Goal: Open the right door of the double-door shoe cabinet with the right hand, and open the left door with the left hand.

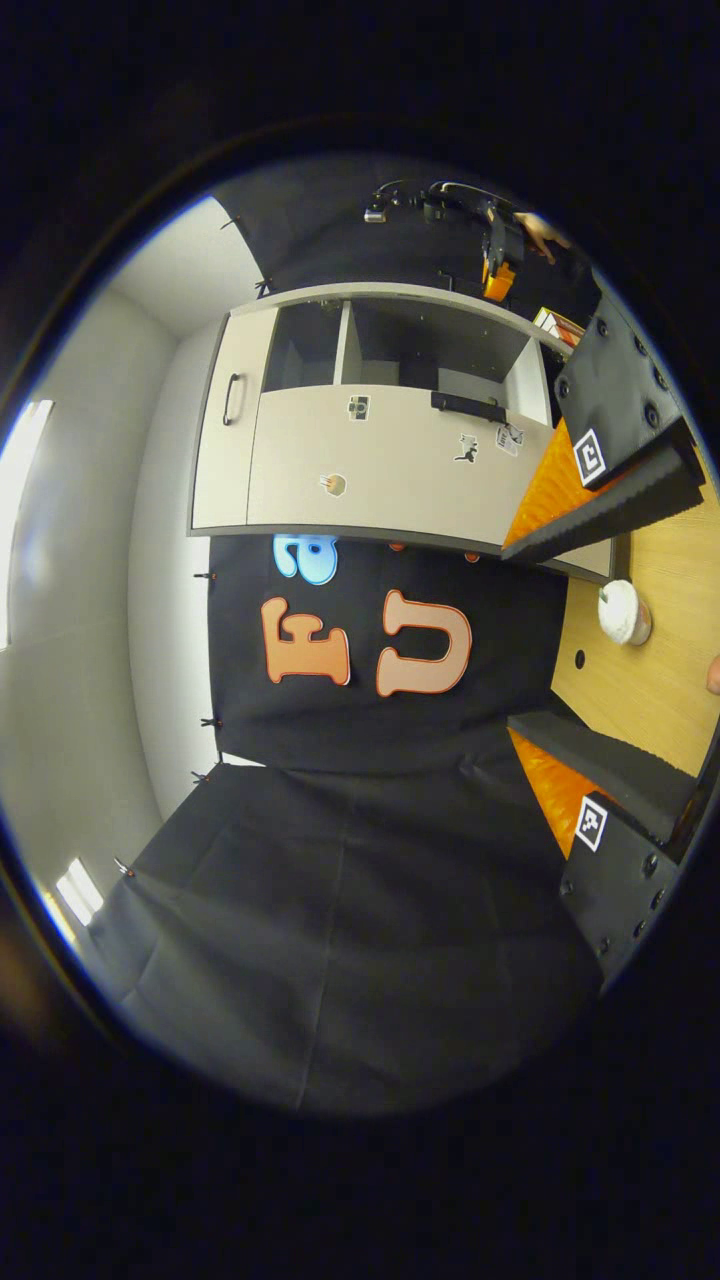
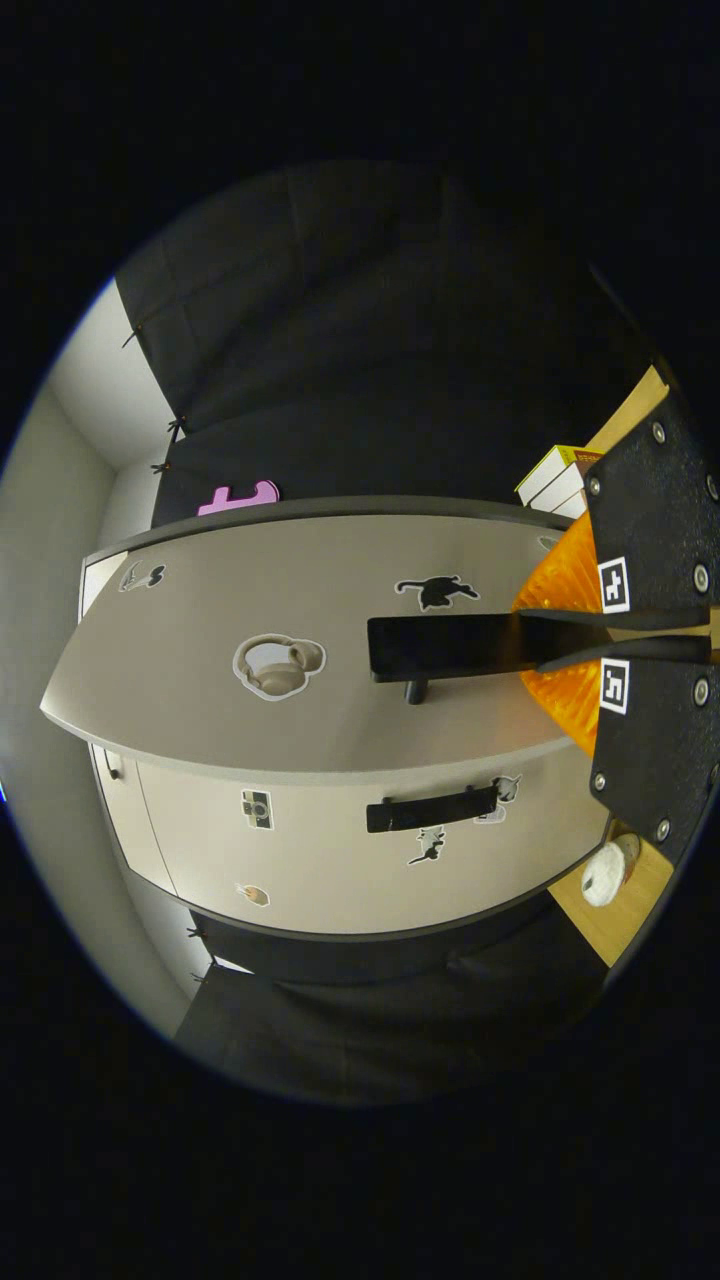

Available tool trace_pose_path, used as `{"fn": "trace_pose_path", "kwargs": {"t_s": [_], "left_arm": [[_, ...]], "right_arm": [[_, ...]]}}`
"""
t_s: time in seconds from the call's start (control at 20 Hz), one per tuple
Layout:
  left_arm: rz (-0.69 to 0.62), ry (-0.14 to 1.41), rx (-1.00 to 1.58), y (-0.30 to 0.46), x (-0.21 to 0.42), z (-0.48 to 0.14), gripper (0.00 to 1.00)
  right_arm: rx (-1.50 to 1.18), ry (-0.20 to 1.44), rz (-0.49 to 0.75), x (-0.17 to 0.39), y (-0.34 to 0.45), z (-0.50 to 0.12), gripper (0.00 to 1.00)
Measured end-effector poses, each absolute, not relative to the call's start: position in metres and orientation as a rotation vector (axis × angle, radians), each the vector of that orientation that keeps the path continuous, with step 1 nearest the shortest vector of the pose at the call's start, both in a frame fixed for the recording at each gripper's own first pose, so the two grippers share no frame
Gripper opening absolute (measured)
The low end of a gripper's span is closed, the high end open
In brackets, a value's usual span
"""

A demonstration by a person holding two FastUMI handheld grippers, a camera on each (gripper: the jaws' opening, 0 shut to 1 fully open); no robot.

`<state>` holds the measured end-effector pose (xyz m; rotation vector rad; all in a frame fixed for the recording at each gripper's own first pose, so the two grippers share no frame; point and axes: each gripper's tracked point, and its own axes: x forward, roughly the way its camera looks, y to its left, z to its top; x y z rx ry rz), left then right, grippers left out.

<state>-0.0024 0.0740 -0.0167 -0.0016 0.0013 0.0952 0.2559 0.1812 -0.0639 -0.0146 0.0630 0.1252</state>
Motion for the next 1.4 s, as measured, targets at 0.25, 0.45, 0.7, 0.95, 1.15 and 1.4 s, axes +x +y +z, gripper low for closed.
{"fn": "trace_pose_path", "kwargs": {"t_s": [0.25,0.45,0.7,0.95,1.15,1.4], "left_arm": [[0.076,0.005,0.001,0.053,-0.001,-0.018,0.97],[0.055,0.005,-0.003,0.031,0.003,-0.019,0.97],[0.022,0.009,-0.010,-0.002,0.015,-0.021,0.97],[-0.011,0.014,0.001,-0.037,0.025,-0.024,0.97],[-0.031,0.025,-0.010,-0.062,0.038,-0.030,0.96],[-0.056,0.039,-0.025,-0.093,0.055,-0.038,0.97]], "right_arm": [[-0.023,0.068,0.121,0.251,0.170,-0.064,0.02],[-0.043,0.060,0.095,0.249,0.156,-0.061,0.01],[-0.057,0.050,0.050,0.251,0.134,-0.059,0.00],[-0.015,0.055,0.032,0.253,0.122,-0.060,0.00],[0.010,0.063,0.055,0.252,0.121,-0.059,0.00],[0.015,0.069,-0.001,0.247,0.102,-0.058,0.24]]}}
